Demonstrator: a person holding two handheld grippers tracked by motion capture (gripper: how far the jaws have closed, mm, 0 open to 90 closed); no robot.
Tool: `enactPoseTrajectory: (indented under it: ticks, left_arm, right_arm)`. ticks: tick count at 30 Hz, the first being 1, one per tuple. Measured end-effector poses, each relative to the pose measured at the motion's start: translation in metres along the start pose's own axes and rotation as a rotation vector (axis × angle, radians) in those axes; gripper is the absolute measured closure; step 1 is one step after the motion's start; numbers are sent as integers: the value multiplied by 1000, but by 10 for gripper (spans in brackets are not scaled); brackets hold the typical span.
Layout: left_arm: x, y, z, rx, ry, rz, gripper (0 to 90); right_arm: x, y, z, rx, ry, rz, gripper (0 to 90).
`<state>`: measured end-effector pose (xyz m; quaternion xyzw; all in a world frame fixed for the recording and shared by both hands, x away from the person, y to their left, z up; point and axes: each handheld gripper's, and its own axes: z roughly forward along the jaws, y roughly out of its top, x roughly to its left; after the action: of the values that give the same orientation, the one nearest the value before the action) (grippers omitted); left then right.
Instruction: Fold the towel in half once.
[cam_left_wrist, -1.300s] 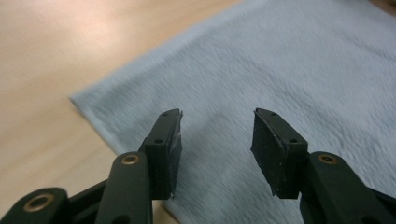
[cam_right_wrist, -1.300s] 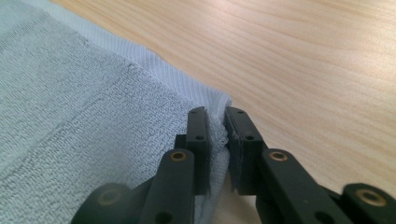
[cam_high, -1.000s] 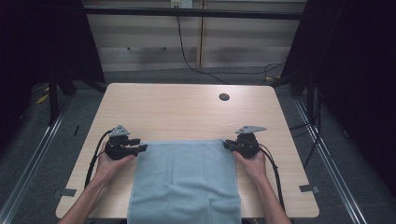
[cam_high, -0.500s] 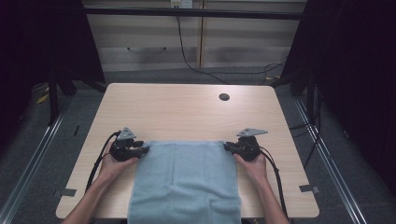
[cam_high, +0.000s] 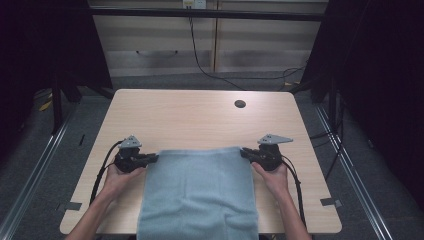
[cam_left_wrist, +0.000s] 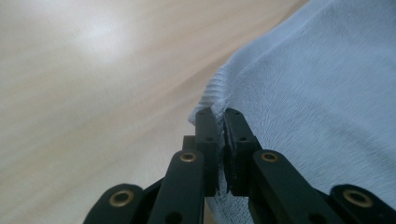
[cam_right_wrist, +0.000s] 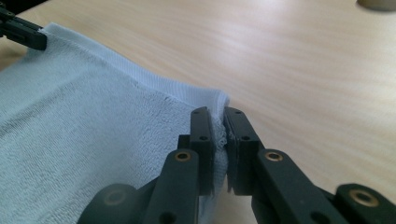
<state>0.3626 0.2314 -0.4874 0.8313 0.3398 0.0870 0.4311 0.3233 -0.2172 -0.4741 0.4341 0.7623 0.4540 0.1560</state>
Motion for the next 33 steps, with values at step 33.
enactPoseTrajectory:
  ticks: [33]
  left_arm:
    - [42, 148, -66, -297, 14, -96, 860]
  right_arm:
    - [-25, 166, -42, -148, -44, -41, 838]
